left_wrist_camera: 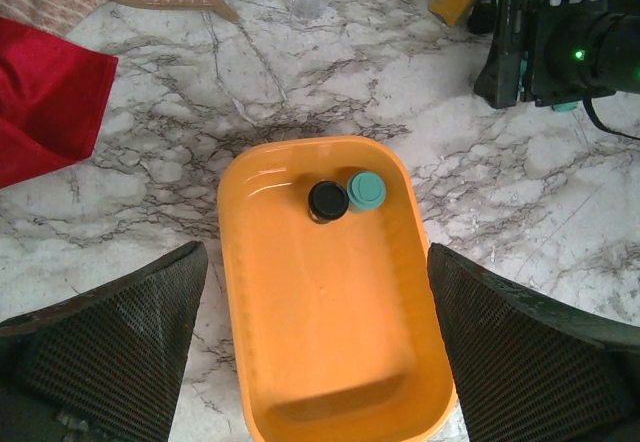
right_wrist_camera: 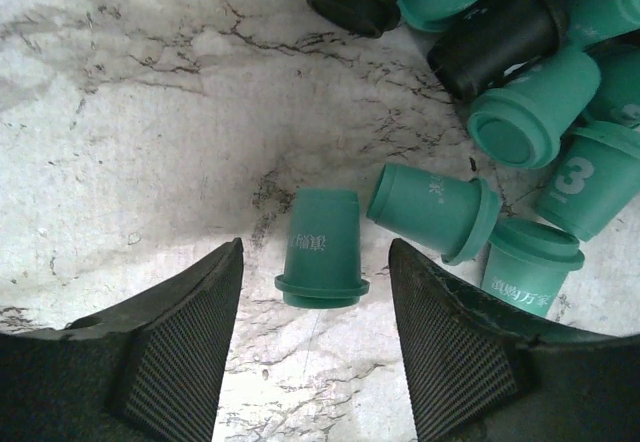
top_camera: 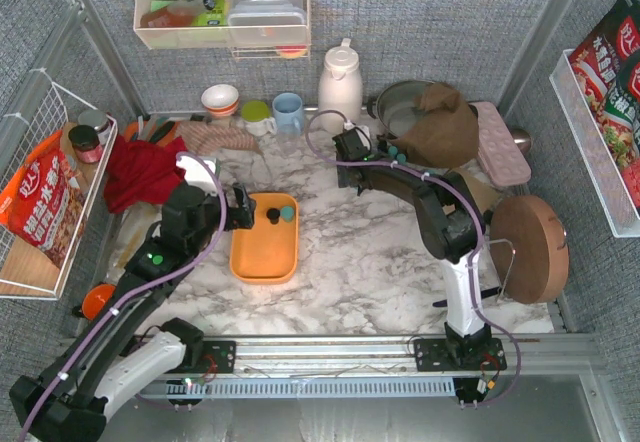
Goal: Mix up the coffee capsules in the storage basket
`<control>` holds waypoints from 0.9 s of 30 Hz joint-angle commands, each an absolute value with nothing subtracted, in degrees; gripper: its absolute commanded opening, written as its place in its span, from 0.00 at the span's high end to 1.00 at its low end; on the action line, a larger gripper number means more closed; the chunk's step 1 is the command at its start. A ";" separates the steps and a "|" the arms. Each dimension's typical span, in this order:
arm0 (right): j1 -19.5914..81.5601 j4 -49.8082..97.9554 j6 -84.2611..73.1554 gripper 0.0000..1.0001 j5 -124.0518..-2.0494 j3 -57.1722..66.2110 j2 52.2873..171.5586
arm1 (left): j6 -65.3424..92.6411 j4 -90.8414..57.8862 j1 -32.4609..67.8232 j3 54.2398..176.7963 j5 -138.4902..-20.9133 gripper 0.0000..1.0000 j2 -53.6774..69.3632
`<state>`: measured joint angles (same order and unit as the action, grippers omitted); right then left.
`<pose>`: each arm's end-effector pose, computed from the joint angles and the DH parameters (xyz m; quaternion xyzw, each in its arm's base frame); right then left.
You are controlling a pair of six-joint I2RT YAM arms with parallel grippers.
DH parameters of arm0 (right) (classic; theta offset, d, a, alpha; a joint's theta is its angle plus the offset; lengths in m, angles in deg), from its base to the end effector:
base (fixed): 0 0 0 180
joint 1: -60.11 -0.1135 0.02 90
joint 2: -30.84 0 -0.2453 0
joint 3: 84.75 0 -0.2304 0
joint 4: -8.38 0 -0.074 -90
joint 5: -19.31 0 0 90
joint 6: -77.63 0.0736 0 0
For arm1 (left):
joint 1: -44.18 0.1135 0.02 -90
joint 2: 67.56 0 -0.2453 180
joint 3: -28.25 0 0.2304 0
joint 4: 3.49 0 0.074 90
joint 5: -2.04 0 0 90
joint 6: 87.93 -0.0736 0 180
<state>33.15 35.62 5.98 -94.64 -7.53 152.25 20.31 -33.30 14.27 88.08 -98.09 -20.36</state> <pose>0.4276 0.1840 0.1479 0.0097 0.9099 -0.0359 0.4132 0.1955 -0.0975 0.3006 0.0294 0.8028 -0.1763 0.5688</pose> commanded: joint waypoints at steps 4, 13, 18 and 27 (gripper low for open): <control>33.39 41.20 6.08 0.37 -92.50 -8.56 153.71 | 20.35 -31.05 14.21 87.52 -97.88 0.01 -21.93; 34.33 41.66 6.22 0.46 -90.25 -8.92 154.21 | 20.51 -30.49 14.21 87.19 -98.09 0.01 -22.19; 35.22 42.54 6.20 0.50 -89.99 -10.09 154.26 | 20.60 -30.41 14.21 87.03 -97.97 0.01 -22.21; 35.40 40.90 5.19 0.58 -90.24 -9.35 152.55 | 20.48 -30.27 14.21 86.95 -97.99 0.01 -22.80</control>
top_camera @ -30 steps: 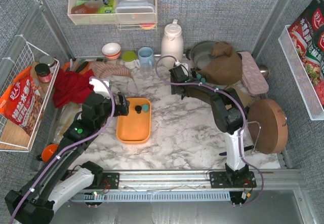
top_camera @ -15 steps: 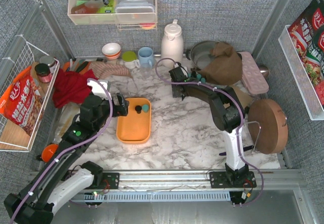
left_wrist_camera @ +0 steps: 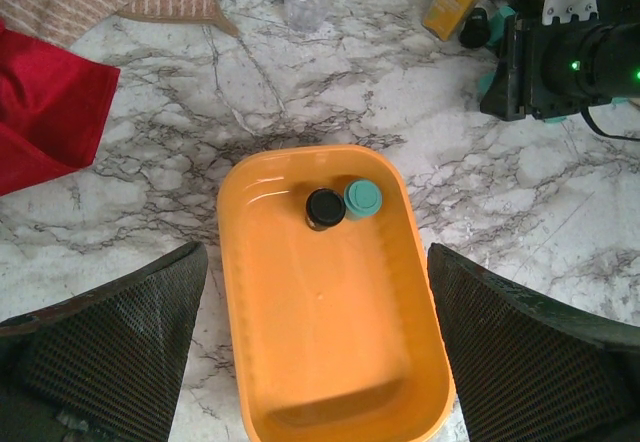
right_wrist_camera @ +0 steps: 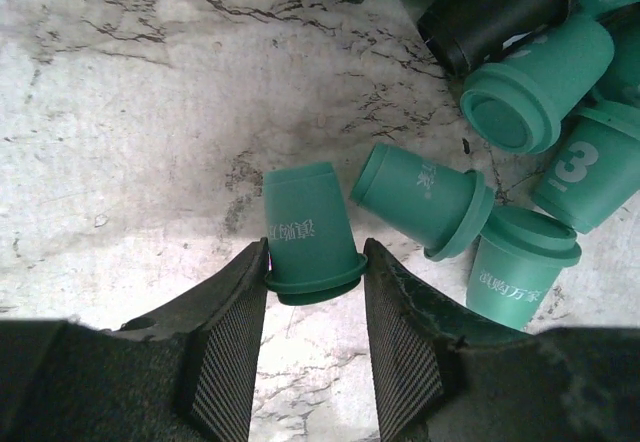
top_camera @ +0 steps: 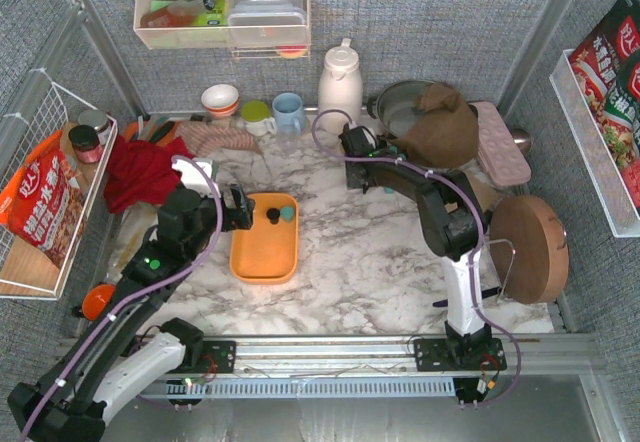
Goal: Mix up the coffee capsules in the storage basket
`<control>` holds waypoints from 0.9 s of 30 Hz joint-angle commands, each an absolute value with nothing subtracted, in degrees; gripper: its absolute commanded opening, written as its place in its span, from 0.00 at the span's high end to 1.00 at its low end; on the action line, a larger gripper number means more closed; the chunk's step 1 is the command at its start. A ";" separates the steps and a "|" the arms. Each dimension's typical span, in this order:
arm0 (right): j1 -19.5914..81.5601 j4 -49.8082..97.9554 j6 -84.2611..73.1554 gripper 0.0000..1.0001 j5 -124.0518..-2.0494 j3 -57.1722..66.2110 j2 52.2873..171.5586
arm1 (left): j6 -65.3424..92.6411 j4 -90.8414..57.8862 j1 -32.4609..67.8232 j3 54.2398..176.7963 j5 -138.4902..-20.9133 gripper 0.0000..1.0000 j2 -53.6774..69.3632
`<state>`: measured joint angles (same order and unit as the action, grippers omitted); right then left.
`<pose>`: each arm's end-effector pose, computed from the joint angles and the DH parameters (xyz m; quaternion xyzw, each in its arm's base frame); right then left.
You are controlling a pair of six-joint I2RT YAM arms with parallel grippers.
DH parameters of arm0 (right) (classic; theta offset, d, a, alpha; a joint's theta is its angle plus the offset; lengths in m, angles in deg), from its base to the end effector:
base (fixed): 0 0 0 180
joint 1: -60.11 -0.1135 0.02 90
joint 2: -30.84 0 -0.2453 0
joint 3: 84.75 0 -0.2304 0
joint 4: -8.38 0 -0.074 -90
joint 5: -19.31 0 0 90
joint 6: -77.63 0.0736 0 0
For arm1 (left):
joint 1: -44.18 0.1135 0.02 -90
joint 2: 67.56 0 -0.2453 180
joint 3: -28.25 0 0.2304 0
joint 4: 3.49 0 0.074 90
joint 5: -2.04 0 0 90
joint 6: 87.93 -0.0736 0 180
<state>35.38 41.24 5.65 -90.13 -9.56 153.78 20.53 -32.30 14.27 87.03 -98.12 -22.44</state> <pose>0.4304 0.1713 0.1362 0.0019 0.9308 -0.0283 0.3645 0.1904 -0.0945 0.3035 0.0254 0.7925 -0.1838 0.5810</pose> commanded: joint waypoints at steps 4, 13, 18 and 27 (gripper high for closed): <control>35.39 39.11 3.41 0.61 -88.97 -5.62 148.59 | 20.44 -29.44 14.21 86.63 -98.20 0.01 -23.15; 35.14 47.30 -9.70 0.61 -75.66 4.90 130.39 | 16.44 -16.98 13.78 80.65 -93.83 0.01 -23.50; 34.81 54.18 -12.42 0.61 -70.26 7.76 121.07 | 8.99 2.17 9.83 72.19 -90.82 0.01 -22.05; 31.62 65.05 -13.74 0.61 -63.74 8.09 109.29 | -21.33 28.13 1.36 63.76 -77.08 0.01 -10.50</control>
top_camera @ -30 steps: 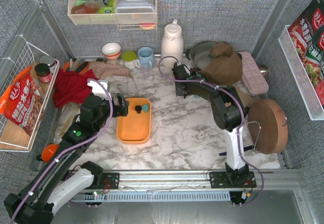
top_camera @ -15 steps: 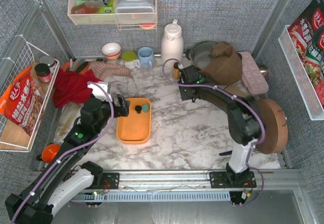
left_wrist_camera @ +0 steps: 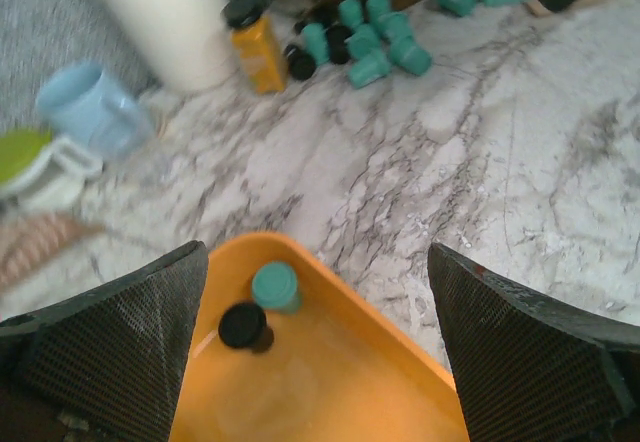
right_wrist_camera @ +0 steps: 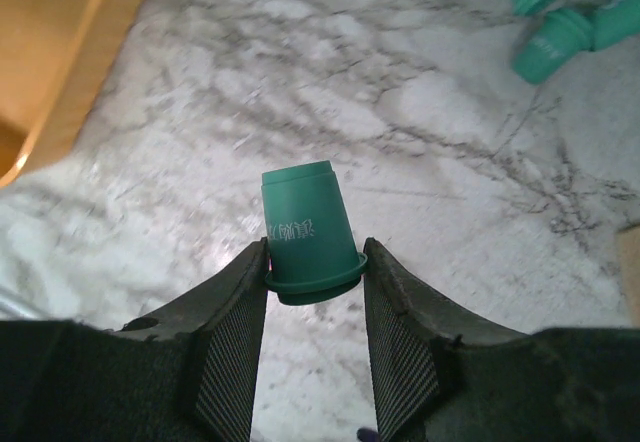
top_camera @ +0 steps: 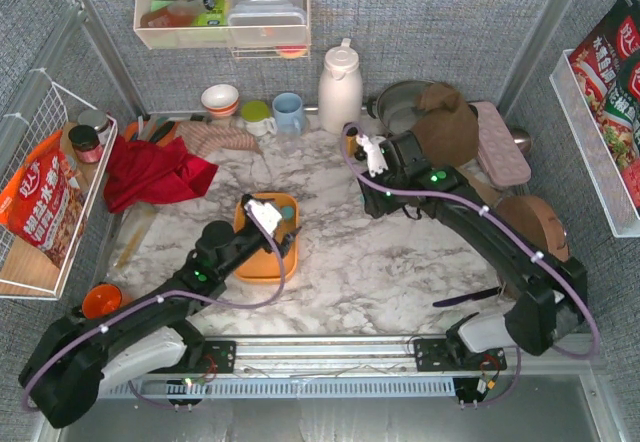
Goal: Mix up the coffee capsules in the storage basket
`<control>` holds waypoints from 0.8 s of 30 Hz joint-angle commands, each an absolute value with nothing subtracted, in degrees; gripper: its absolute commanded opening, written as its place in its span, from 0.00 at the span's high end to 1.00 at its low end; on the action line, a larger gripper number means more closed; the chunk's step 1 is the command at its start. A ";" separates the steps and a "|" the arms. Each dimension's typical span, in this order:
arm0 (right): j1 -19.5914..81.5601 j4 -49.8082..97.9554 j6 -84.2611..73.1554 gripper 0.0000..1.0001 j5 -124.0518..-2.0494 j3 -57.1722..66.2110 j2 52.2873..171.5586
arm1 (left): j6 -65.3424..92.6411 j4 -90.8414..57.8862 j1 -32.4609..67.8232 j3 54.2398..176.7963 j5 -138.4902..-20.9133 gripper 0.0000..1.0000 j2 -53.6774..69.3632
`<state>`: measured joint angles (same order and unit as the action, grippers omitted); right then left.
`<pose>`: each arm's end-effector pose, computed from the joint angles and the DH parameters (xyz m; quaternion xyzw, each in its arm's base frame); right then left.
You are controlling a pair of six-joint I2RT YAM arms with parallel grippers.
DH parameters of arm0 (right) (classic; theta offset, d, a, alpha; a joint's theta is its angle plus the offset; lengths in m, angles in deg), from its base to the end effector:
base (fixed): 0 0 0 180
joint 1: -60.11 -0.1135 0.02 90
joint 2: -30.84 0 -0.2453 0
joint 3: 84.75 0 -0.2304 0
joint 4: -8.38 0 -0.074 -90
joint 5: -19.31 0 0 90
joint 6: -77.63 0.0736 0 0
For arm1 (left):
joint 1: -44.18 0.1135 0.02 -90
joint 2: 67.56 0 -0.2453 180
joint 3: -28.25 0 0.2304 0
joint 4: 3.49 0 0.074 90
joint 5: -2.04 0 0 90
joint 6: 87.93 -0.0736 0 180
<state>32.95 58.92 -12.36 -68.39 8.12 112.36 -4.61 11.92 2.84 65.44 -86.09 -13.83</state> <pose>0.2812 0.1476 0.2744 -0.2242 0.8959 0.1080 0.3681 0.1811 -0.1625 0.2428 0.3009 0.6475 -0.2196 0.6648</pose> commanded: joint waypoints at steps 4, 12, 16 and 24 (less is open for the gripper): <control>29.46 69.24 -14.08 0.61 -61.21 7.74 106.19 | -29.75 34.34 0.67 63.05 -68.31 0.01 -6.46; 23.80 74.42 -14.19 0.61 -57.84 8.14 104.31 | -42.14 32.27 -5.83 68.03 -63.08 0.20 2.14; 21.71 75.94 -14.28 0.61 -56.86 7.24 104.96 | -45.20 29.54 -8.37 70.32 -65.41 0.21 5.91; 19.75 76.73 -14.30 0.61 -55.73 6.09 106.30 | -48.13 28.69 -11.85 71.91 -68.30 0.23 8.93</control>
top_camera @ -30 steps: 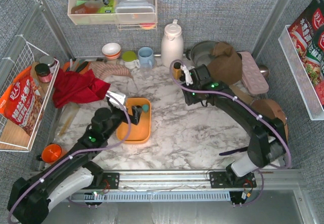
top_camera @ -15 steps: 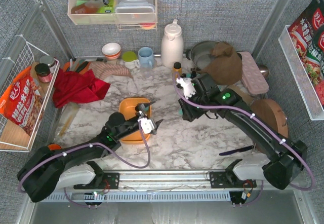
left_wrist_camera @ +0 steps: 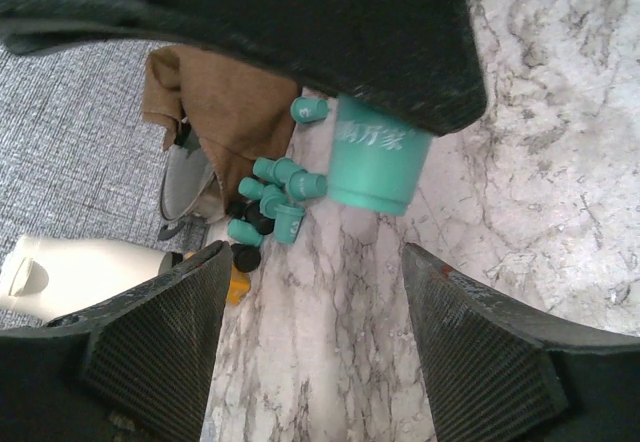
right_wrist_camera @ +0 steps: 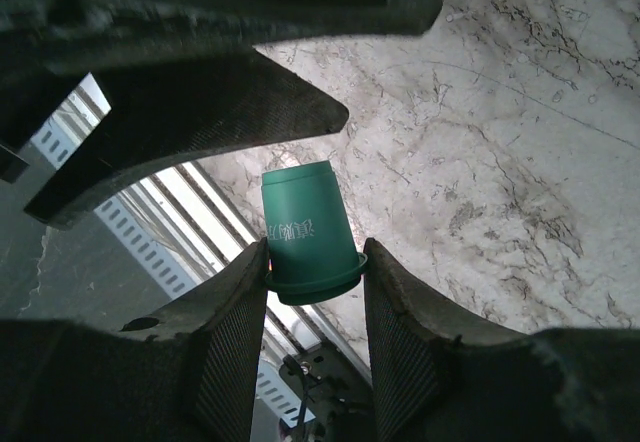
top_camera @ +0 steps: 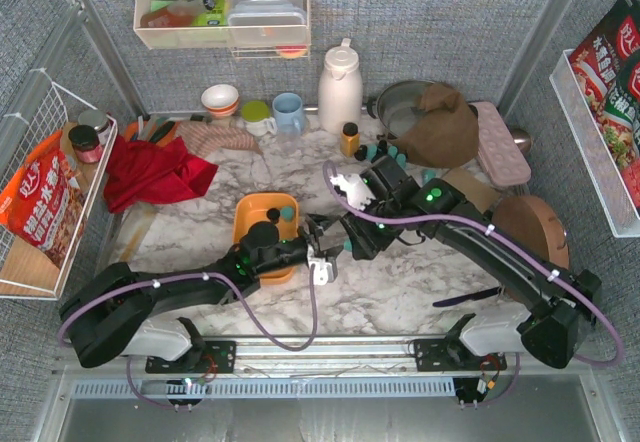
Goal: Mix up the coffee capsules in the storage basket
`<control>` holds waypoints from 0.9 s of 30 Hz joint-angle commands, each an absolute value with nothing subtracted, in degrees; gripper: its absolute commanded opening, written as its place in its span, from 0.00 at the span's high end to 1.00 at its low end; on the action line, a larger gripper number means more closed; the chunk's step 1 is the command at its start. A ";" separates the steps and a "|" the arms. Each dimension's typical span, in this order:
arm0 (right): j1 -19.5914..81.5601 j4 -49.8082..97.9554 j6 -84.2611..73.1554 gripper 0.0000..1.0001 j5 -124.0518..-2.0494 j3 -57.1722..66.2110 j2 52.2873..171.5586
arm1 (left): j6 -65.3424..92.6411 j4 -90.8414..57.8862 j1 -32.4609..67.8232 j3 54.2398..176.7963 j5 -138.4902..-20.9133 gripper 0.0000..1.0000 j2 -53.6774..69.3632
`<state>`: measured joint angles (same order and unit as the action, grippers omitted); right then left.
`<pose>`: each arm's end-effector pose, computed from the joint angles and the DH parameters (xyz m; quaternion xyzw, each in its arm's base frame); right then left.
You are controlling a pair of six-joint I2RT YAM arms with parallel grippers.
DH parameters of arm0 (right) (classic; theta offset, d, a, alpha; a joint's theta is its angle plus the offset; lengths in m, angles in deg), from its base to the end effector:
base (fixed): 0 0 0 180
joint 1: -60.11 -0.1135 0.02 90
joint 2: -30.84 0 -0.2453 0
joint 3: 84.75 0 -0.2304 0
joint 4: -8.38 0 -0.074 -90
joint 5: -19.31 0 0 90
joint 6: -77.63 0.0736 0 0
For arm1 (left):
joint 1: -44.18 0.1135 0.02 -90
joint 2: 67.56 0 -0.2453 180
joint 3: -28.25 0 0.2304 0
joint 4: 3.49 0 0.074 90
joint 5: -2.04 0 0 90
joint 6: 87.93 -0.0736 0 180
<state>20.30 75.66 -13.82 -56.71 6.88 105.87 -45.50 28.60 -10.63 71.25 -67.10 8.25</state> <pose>0.1933 0.1842 0.2861 -0.3678 0.8700 0.2102 0.2521 0.1493 -0.2572 0.2247 0.6250 0.3395 -0.1722 0.6815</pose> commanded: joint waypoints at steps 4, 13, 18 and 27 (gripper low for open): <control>19.68 76.57 -14.22 0.61 -56.00 5.97 106.86 | -48.47 29.74 -13.36 71.82 -69.12 0.27 9.61; 19.67 75.44 -14.21 0.60 -56.97 5.91 108.33 | -48.68 33.62 -15.55 71.52 -69.81 0.41 11.80; 19.61 75.03 -14.30 0.60 -56.98 5.58 109.44 | -48.81 36.29 -15.85 70.90 -70.68 0.49 12.55; 19.68 74.38 -14.59 0.47 -57.86 6.05 109.42 | -44.28 44.15 -15.94 67.75 -72.21 0.75 13.53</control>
